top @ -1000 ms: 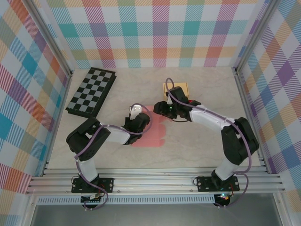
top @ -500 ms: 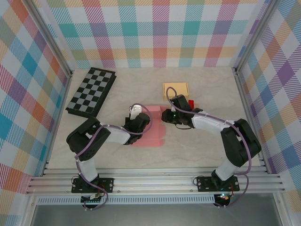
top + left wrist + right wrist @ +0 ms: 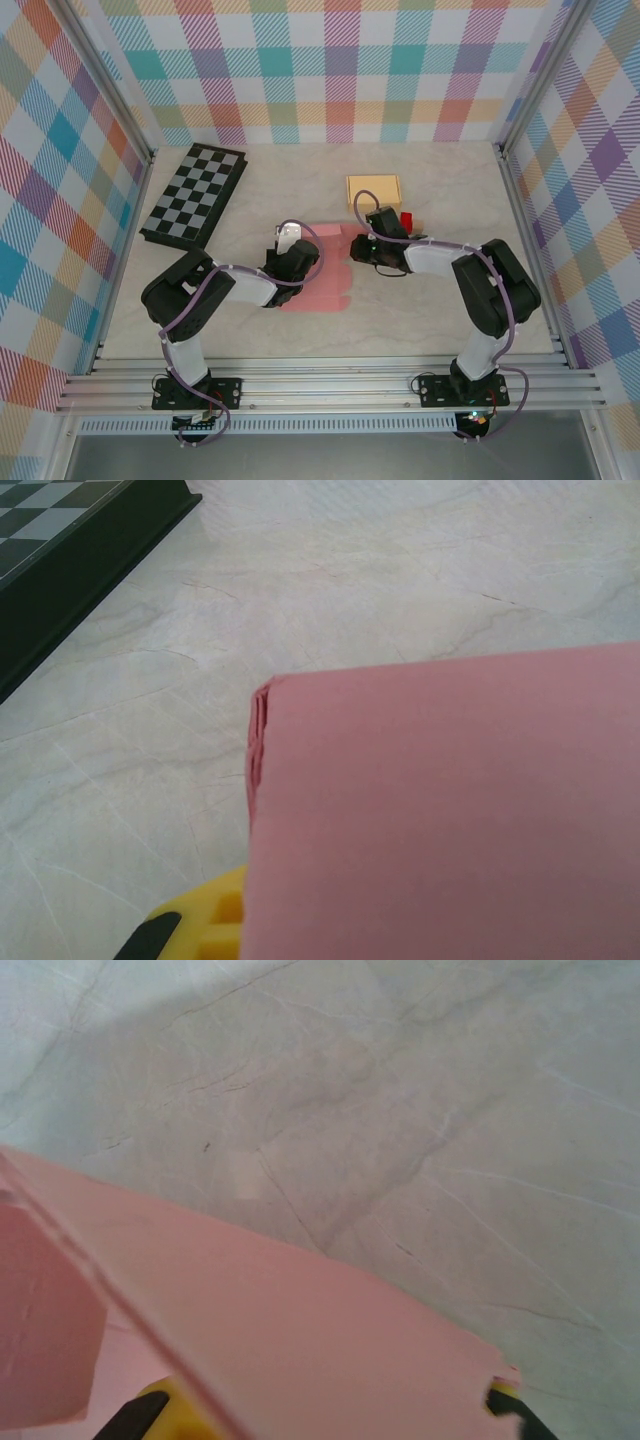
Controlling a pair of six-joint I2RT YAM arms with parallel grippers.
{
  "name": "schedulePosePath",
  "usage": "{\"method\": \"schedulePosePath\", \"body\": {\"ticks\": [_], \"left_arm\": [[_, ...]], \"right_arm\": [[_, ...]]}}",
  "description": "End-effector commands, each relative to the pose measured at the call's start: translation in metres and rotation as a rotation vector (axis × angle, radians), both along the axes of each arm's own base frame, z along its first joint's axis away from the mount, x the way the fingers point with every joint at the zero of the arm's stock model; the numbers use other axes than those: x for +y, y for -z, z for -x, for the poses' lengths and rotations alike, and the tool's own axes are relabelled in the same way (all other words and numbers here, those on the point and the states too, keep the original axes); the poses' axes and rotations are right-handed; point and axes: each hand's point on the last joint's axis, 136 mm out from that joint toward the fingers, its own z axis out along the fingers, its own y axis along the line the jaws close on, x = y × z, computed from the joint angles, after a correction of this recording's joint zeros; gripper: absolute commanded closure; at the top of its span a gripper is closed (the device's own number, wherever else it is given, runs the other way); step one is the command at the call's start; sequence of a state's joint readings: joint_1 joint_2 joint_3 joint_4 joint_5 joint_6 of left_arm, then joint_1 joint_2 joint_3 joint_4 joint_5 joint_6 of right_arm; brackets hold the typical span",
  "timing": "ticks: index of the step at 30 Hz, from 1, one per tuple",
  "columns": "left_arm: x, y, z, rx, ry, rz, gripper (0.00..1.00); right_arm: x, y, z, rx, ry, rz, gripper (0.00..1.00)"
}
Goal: Fold the paper box
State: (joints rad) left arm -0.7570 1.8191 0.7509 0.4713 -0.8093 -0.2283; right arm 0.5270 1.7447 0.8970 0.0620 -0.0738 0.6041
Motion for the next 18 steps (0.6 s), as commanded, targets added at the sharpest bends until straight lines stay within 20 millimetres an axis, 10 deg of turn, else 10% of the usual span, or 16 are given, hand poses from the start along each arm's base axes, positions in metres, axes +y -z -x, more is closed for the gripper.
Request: {"method": "schedulePosePath", "body": {"ticks": [1,18], "left_arm": [[0.006,0.036,0.017,0.134,0.034,-0.111,0.96],[0.006,0.036,0.017,0.136,0.033,-0.109,0.96]], "right_arm": [[0.024,-0.021,-0.01,-0.068,-0.071,-0.107,0.82],[0.057,0.015,0.009,0.067,-0.085,-0.117,0.84]]}}
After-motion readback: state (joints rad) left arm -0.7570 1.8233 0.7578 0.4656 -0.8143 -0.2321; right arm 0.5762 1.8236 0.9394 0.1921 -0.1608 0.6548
